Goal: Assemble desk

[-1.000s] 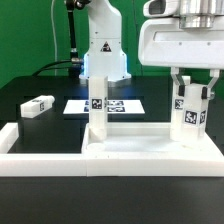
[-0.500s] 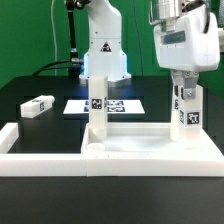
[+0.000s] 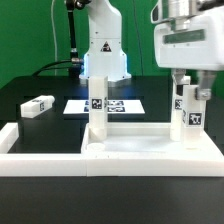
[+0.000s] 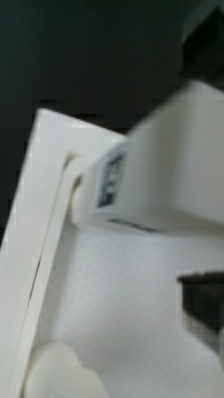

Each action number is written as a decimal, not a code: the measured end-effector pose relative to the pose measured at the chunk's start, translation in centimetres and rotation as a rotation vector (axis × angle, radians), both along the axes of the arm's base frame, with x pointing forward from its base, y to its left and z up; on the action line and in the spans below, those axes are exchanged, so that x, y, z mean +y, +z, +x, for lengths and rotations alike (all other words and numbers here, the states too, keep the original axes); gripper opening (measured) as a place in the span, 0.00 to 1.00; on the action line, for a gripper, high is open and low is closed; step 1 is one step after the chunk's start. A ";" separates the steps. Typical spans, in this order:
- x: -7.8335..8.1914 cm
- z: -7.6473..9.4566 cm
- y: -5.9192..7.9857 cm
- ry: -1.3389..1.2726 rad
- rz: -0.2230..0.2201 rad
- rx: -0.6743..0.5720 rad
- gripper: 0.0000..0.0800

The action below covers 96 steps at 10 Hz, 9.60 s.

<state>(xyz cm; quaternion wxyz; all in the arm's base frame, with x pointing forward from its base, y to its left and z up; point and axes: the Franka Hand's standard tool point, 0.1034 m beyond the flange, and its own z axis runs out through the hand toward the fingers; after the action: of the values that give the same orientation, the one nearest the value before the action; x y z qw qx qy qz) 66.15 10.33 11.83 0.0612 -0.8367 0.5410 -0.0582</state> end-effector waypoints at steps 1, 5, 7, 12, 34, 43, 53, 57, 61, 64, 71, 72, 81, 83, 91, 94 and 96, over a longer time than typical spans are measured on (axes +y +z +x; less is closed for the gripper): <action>0.2 -0.1 0.0 0.140 -0.021 -0.004 0.78; -0.1 -0.1 -0.2 0.356 -0.062 -0.011 0.81; -0.9 0.9 -0.8 0.849 -0.168 -0.031 0.81; -0.9 1.4 -0.6 0.764 -0.134 -0.016 0.56; -0.6 0.5 -1.0 0.580 -0.070 0.002 0.81; -1.4 0.6 -1.5 0.408 -0.054 -0.003 0.37; -1.4 -0.2 -1.6 -0.726 0.239 0.084 0.37; -1.3 -0.3 -1.7 -0.664 0.214 0.088 0.64; -0.4 0.0 -1.4 -0.166 0.112 0.049 0.80; -0.6 0.0 -1.5 0.054 0.070 0.033 0.81; -1.1 0.2 -1.3 0.404 0.004 0.035 0.37; -1.1 0.2 -1.3 0.329 0.014 0.041 0.37; -1.9 0.4 -1.1 -0.824 0.160 0.125 0.37; -2.4 0.4 -1.1 -0.860 0.154 0.125 0.37; -5.5 -0.7 2.1 -0.706 0.171 0.081 0.81; -6.5 -0.7 1.7 -0.701 0.159 0.084 0.81; -6.6 -0.7 1.7 -0.702 0.159 0.085 0.81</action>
Offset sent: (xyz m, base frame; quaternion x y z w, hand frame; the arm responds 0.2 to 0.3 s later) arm 0.0000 0.0000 0.0000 0.0000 0.0000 -0.1938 0.9810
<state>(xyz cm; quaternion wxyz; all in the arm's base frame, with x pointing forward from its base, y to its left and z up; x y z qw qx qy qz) 65.42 3.78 13.53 0.0799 -0.5943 0.8002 0.0012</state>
